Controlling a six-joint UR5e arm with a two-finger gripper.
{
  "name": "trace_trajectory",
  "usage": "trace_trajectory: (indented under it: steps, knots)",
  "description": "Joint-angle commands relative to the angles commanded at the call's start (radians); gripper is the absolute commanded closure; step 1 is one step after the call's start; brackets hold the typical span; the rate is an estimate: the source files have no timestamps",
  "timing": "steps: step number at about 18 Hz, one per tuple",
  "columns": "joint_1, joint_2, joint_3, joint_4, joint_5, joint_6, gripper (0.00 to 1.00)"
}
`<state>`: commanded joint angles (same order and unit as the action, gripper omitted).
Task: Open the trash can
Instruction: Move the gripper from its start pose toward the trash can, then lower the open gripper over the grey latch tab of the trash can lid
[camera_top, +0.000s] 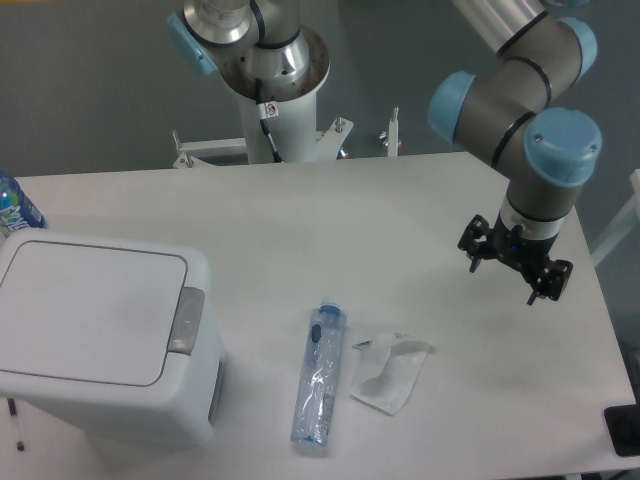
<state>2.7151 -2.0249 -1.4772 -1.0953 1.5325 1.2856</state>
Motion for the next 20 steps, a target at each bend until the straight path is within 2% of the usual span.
trace_trajectory:
  steps: [4, 8, 11, 13, 16, 20]
  knots:
    - [-0.002, -0.002, 0.008, 0.003, -0.034, -0.104, 0.00]
    - [-0.012, -0.003, 0.015, 0.005, -0.117, -0.225, 0.00]
    - [-0.028, -0.006, 0.049, -0.003, -0.118, -0.256, 0.00]
    - [-0.029, -0.002, 0.077, -0.056, -0.133, -0.255, 0.00]
    - [-0.061, 0.000, 0.156, -0.202, -0.152, -0.279, 0.00]
    - [-0.109, 0.002, 0.257, -0.303, -0.163, -0.396, 0.00]
